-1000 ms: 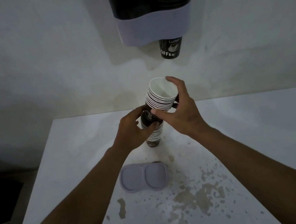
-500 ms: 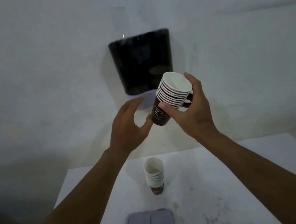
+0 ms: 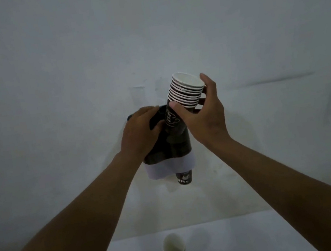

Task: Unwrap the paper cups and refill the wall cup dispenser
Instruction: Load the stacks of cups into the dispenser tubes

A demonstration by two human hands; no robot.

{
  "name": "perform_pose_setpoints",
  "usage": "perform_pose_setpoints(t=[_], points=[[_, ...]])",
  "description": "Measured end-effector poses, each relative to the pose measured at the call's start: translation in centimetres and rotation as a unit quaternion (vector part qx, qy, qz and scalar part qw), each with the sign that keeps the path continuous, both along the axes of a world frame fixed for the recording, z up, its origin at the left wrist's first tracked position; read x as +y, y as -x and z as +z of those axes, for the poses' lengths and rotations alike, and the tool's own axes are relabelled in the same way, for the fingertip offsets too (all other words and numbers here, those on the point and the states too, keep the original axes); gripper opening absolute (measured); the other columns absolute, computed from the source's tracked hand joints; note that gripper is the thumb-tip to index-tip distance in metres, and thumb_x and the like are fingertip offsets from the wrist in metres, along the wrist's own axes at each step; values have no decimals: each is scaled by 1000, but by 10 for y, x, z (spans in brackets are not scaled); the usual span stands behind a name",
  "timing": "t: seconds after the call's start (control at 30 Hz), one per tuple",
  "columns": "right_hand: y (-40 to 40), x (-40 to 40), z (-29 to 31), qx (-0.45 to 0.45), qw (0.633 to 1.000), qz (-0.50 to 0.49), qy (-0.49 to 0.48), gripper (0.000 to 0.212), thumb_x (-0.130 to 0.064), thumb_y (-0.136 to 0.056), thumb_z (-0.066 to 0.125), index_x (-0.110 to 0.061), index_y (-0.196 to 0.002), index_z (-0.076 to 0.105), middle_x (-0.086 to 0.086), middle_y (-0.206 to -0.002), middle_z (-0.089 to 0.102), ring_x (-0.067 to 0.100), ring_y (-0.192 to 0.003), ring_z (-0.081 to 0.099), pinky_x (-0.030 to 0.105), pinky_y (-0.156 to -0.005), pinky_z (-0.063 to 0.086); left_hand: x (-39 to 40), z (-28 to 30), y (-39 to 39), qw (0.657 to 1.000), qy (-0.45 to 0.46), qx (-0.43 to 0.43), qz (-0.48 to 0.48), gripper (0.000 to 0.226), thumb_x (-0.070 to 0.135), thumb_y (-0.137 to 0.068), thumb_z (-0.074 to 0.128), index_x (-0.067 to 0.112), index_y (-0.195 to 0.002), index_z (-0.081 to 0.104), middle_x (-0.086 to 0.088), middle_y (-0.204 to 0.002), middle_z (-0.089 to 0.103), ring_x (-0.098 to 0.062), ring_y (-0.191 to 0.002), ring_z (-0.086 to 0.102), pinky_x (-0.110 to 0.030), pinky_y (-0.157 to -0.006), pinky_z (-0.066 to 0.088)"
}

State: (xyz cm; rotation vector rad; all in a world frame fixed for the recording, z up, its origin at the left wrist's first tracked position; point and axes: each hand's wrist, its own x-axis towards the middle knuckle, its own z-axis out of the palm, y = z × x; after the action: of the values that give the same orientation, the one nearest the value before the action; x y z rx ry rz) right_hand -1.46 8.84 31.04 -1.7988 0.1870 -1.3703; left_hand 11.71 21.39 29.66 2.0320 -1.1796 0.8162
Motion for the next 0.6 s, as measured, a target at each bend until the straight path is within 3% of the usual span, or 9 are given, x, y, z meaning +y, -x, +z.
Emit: perform_pose_setpoints(t=[0.27,0.43,0.53,0.6], points=[[-25,-14,35,-55,998,-25,19,91,-51,-74,79,-28,-147,29,-1,-142,49,20,-122,57,41,-90,58,-7,8,-17,999,-31,-27,12,29,28,-91,66,19,-118,72,-3,-117,73,-27,-102,71,-42,-92,56],[-51,-21,42,-19,997,-37,62,91,-52,-77,75,-28,-150,26,-2,-147,43,19,-130,49,46,-97,54,-8,7,-23,1000,-5,-28,7,26,28,-89,70,18,-113,75,-6,-108,76,-28,-93,73,-42,-90,57],[-61,-23,47,-3,994,-44,100,86,-44,-81,75,-27,-151,27,0,-146,43,13,-131,45,38,-104,49,-7,7,-25,999,3,-42,-2,24,25,-88,72,16,-110,76,-8,-106,76,-29,-90,74,-43,-88,58],[-66,-24,47,21,991,-44,128,83,-42,-82,74,-28,-150,29,1,-142,46,13,-125,47,31,-99,48,-7,6,-25,999,11,-46,0,23,25,-87,72,17,-109,76,-7,-105,77,-29,-89,74,-43,-86,58]])
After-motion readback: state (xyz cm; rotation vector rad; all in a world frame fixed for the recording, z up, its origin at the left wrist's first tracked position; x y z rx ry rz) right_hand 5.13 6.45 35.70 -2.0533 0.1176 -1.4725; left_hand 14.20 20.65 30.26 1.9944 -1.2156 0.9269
